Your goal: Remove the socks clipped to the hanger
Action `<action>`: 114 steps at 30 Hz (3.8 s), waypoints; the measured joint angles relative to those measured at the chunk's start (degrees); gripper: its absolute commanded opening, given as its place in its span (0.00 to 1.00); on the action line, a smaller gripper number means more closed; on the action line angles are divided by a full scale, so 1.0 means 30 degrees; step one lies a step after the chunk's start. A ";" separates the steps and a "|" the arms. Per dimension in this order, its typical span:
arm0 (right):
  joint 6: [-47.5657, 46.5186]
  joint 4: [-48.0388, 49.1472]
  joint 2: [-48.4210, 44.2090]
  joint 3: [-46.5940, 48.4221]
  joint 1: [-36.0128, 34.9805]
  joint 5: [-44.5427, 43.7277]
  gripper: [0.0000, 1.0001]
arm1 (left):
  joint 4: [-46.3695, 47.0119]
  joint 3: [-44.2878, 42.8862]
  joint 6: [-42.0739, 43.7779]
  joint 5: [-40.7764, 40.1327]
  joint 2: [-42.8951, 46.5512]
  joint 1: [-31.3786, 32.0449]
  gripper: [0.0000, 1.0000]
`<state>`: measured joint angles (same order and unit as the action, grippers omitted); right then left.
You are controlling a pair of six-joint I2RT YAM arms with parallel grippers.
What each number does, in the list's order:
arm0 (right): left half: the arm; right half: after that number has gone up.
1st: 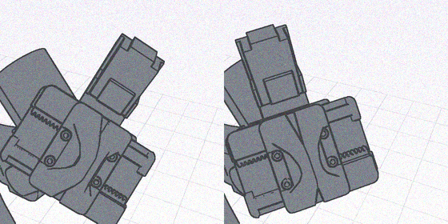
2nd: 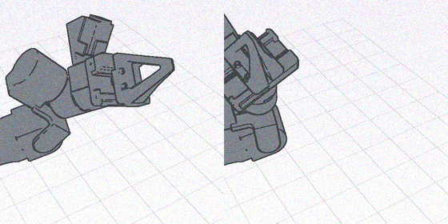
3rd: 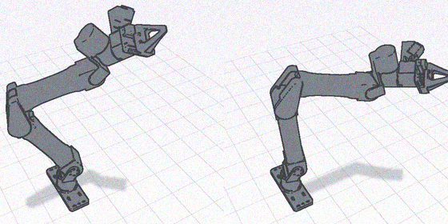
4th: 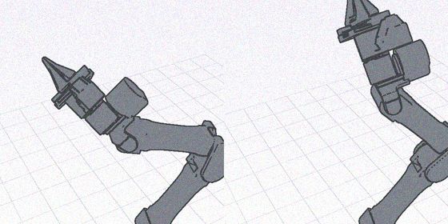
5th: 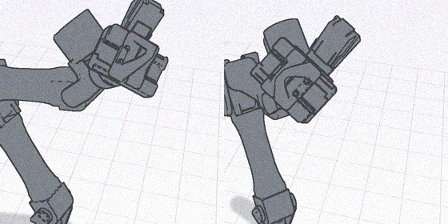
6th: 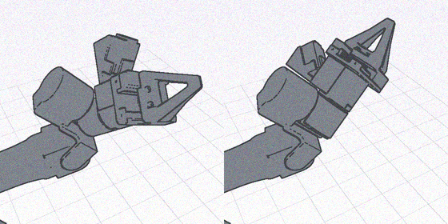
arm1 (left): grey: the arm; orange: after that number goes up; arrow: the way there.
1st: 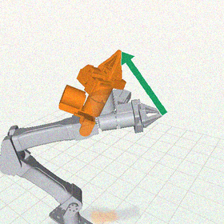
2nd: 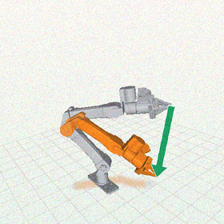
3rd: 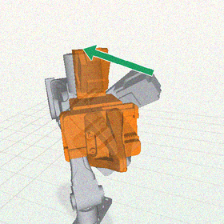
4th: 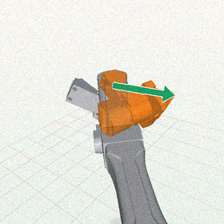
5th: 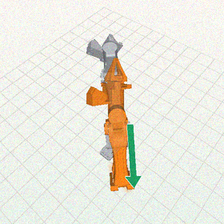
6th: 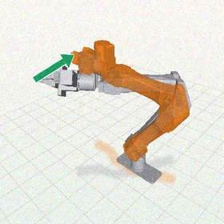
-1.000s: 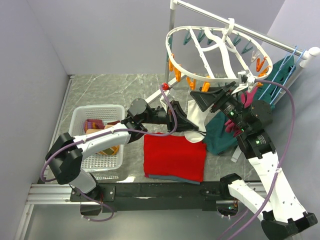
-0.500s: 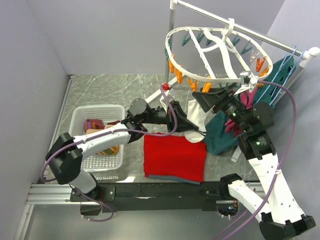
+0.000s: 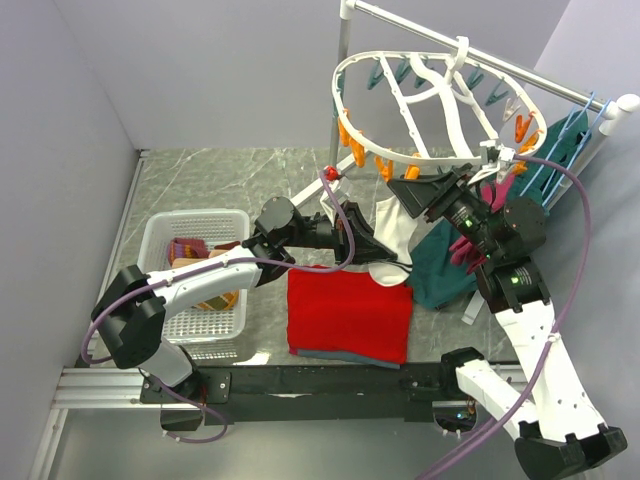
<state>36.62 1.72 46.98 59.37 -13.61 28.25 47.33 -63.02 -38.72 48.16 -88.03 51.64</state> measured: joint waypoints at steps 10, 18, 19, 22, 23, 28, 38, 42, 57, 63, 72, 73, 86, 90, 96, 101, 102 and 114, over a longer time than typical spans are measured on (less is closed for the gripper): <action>0.0794 -0.0015 0.0393 0.0189 0.0444 0.0204 0.40 | 0.0000 0.0000 0.0007 0.0007 0.0000 0.0000 0.06; 0.0925 -0.0160 0.0415 0.0204 0.0554 0.0182 0.00 | 0.0000 0.0000 0.0000 0.0022 0.0000 0.0015 0.06; 0.0911 -0.0168 0.0423 0.0204 0.0554 0.0182 0.00 | 0.0000 0.0000 0.0000 0.0022 0.0000 0.0022 0.06; 0.0903 -0.0182 0.0495 0.0211 0.0554 0.0204 0.00 | -0.0007 0.0007 0.0007 0.0022 0.0000 0.0036 0.06; 0.0889 -0.0211 0.0539 0.0211 0.0554 0.0219 0.00 | 0.0000 0.0029 0.0007 0.0022 0.0000 0.0036 0.06; 0.0758 -0.0641 0.0765 0.0219 0.0554 0.0204 0.00 | -0.0080 0.0328 0.0029 0.0000 0.0000 0.0036 0.04; -0.0204 -0.2259 0.0903 0.0896 0.0554 -0.0801 0.00 | -0.5238 0.1596 0.1902 -0.3126 0.0321 0.0073 0.01; -0.0597 -0.2674 0.0903 0.0998 0.0554 -0.1129 0.00 | -0.8131 0.2965 0.2616 -0.6492 0.0998 0.0066 0.01; -0.2033 -0.4044 0.0984 0.1005 0.0554 -0.2302 0.00 | -1.7799 0.8546 -0.1144 -2.3285 1.3151 -0.1639 0.01; -0.2237 -0.4160 0.0984 0.1005 0.0554 -0.2404 0.00 | -2.0815 0.8874 -0.3810 -2.7554 1.7806 -0.4524 0.01; -0.2229 -0.4197 0.0947 0.0998 0.0554 -0.2237 0.00 | -2.4574 0.9005 -0.6856 -2.9733 1.6291 -0.7089 0.01; -0.2229 -0.4211 0.0918 0.0998 0.0554 -0.2237 0.00 | -2.4523 0.9078 -0.6921 -2.9813 1.6334 -0.7227 0.01; -0.2244 -0.4692 0.0729 0.0984 0.0554 -0.2127 0.19 | -2.2760 1.1570 -0.8255 -2.6622 1.4622 -1.1664 0.87; -0.2317 -0.4932 0.0743 0.0984 0.0554 -0.2011 0.37 | -2.2243 1.1424 -0.8102 -2.5704 1.4433 -1.1817 0.96; -0.2667 -0.5887 0.0925 0.0984 0.0525 -0.1406 0.67 | -2.1930 1.1249 -0.7905 -2.5267 1.5365 -1.1817 0.96; -0.3118 -0.7526 0.0933 0.0947 0.0211 -0.1341 0.92 | -2.2520 0.9901 -0.7817 -2.5471 1.6502 -1.1817 0.96; -0.3198 -0.7766 0.0860 0.0918 0.0138 -0.1362 0.96 | -2.2600 0.9537 -0.7810 -2.5485 1.6713 -1.1817 0.96; -0.4109 -1.0732 -0.1362 0.0590 -0.2091 -0.3330 1.00 | -2.3394 0.7519 -0.7242 -2.5981 1.7435 -1.1817 0.96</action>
<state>24.29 -30.48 42.89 61.14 -19.88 18.26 -22.85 -40.47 -60.45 -29.78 -35.73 16.19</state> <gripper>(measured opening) 0.996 0.963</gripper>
